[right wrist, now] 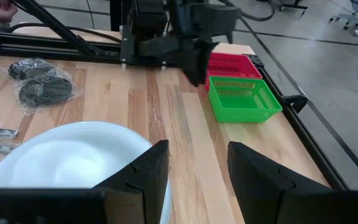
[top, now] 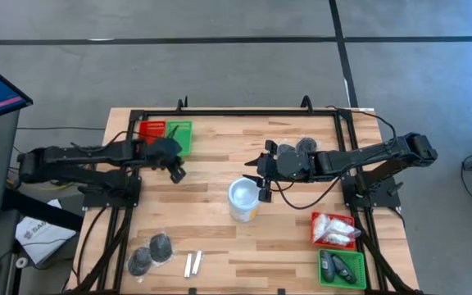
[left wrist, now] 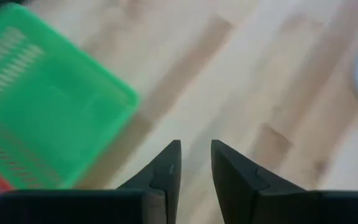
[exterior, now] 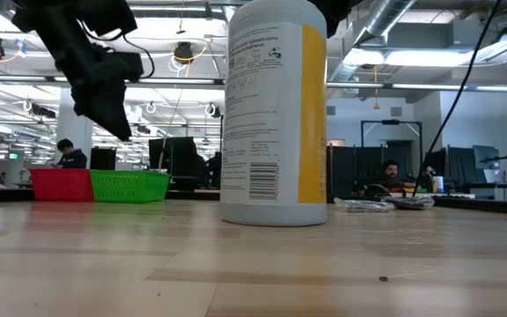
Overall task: Pick & Place Travel size toiletries
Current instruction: Put the silver nail clipper into the top red basket
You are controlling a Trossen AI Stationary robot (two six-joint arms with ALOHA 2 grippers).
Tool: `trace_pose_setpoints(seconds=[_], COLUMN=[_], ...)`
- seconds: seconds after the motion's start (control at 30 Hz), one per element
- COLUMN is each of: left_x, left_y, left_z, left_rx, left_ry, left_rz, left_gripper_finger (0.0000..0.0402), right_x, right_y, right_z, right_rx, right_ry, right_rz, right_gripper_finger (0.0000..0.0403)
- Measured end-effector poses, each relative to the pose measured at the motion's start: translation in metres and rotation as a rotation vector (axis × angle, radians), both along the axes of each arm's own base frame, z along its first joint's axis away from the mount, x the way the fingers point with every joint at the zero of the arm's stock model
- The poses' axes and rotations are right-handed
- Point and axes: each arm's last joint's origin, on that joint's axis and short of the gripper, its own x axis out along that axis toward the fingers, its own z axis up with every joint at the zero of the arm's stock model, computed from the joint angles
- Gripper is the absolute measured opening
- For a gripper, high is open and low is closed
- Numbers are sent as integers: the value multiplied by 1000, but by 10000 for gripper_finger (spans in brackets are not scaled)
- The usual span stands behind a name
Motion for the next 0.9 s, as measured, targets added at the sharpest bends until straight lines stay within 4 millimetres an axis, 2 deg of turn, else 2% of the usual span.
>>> trace_pose_setpoints(seconds=[0.27,0.6,0.9], left_x=[9,19,15], left_y=[-32,-79,-120], left_z=[-6,-28,-38], left_rx=[-130,-297,-428], left_ry=[-9,96,125], left_rz=[-96,-150,-88], left_gripper_finger=[80,80,80], right_x=[0,0,0], right_y=[0,0,0], right_z=[0,-1,-1], right_rx=[0,-1,-1], right_ry=[1,7,7], right_rz=[0,0,0], right_gripper_finger=[154,154,154])
